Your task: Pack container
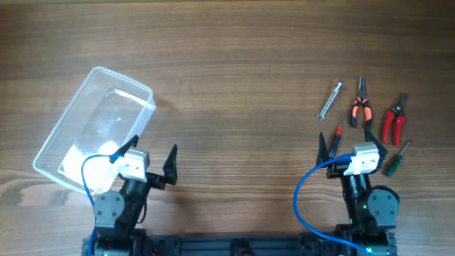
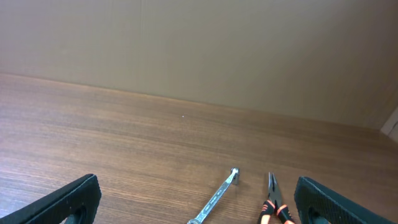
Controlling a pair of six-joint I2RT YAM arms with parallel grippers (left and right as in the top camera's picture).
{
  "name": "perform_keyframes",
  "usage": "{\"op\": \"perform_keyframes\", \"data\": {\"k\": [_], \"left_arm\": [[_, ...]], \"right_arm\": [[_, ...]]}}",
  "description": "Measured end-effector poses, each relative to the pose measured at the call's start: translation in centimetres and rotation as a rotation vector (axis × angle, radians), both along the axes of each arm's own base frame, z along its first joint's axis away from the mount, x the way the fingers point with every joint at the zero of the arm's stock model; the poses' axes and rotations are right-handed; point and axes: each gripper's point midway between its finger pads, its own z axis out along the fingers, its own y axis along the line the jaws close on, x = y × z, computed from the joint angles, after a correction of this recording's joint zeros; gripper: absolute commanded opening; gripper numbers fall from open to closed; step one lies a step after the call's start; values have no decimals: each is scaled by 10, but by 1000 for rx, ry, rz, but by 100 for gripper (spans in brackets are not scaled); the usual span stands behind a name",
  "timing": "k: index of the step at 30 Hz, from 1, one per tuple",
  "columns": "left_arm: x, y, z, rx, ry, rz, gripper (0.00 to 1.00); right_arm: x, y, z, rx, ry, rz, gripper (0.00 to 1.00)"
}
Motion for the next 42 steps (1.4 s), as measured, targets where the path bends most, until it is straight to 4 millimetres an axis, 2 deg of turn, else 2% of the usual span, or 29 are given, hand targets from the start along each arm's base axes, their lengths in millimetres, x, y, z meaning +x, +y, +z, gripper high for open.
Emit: {"op": "perform_keyframes", "data": {"k": [12,18,21,25,28,33,35,39,42], "left_arm": [[0,0,0,-4,1,1,100],[0,0,1,-137,36,19,100],[1,1,2,-197,68,36,100],[3,6,17,-231,142,83,100],[10,9,36,-233,225,111,100],[25,11,57,-205,473,165,100],[29,14,64,-196,554,189,100],[27,33,79,-190,783,288,100],[21,50,97,-204,911,367,100]], "right_arm": [[0,0,0,48,4,-2,100],[0,1,0,303,23,-6,100],[0,8,7,399,13,37,100],[1,17,6,462,49,82,100],[5,23,10,472,106,105,100],[17,39,31,472,274,162,100],[21,43,28,465,376,167,100],[21,49,13,439,687,148,100],[22,50,16,388,879,141,100]]}}
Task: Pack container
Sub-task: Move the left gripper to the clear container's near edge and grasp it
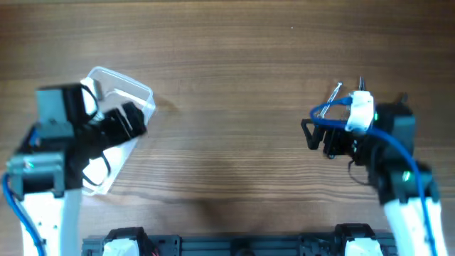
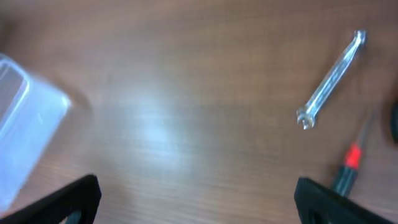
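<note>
The clear plastic container (image 1: 121,84) lies at the left of the table, and its corner shows blurred in the right wrist view (image 2: 25,118). My left gripper (image 1: 122,122) hangs over it, jaws seemingly spread and empty. My right gripper (image 1: 320,139) is open and empty above bare wood, just left of the tools; the same gripper (image 2: 196,202) has its fingers at the frame's bottom corners. A silver wrench (image 2: 329,81) lies ahead to the right, also seen from overhead (image 1: 329,101). A red-handled screwdriver (image 2: 351,163) lies near the right finger.
The tip of the pliers (image 1: 360,82) pokes out behind my right arm, which covers the other tools at the right. Bare wooden table (image 1: 227,107) stretches between the container and the tools.
Both arms have left their low positions at the near edge. The left one is now over the container, and the right one is raised beside the wrench and screwdriver, looking down.
</note>
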Controlling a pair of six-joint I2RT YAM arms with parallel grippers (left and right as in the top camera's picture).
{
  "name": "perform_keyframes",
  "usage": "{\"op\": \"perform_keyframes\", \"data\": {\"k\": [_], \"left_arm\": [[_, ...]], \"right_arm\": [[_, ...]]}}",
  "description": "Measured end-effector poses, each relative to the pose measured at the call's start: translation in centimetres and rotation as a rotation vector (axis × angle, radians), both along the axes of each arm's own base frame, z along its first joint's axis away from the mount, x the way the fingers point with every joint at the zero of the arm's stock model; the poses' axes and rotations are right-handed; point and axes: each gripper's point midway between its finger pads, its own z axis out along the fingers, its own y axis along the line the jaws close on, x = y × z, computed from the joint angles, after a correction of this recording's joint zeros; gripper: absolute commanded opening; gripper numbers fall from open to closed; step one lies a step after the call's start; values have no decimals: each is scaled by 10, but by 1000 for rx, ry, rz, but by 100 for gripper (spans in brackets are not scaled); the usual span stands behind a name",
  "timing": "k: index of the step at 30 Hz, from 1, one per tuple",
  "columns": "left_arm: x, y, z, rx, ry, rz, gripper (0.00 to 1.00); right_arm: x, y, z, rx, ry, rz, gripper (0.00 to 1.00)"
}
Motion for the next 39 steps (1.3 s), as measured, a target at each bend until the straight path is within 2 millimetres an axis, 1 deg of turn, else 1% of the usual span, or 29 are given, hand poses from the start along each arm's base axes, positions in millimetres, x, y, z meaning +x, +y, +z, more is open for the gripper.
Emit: {"op": "perform_keyframes", "data": {"k": [1,3,5,7,9,12,17,19,21,25,28,30,36,39], "left_arm": [[-5,4,4,-4,41,17,100],[-14,8,8,-10,98,39,100],[-16,15,14,-13,104,70,100],[-18,23,15,-27,110,128,100],[-26,38,13,-43,140,256,100],[-36,64,11,-62,160,446,100],[-50,97,8,-90,169,663,100],[-57,107,3,-98,184,726,100],[-62,114,-7,-107,209,768,100],[-70,126,-37,-120,261,827,100],[-76,132,-61,-125,301,849,100],[-78,136,-73,-121,320,853,100],[-84,148,-100,-106,377,847,100],[-83,156,-113,-103,398,841,100]], "right_arm": [[-3,-2,0,-18,70,5,100],[-1,-5,3,-48,130,7,100],[10,-9,8,-72,158,5,100],[22,-8,10,-74,164,12,99],[27,-6,8,-66,169,26,100],[28,-7,1,-77,197,24,100],[28,-25,-11,-166,233,-26,100],[31,-32,-13,-204,234,-47,100],[34,-36,-14,-228,225,-59,100],[45,-41,-12,-256,186,-70,100],[48,-41,-13,-267,180,-59,100],[49,-41,-15,-274,181,-43,100],[49,-40,-18,-281,190,-22,100],[50,-40,-18,-281,185,-19,100]]}}
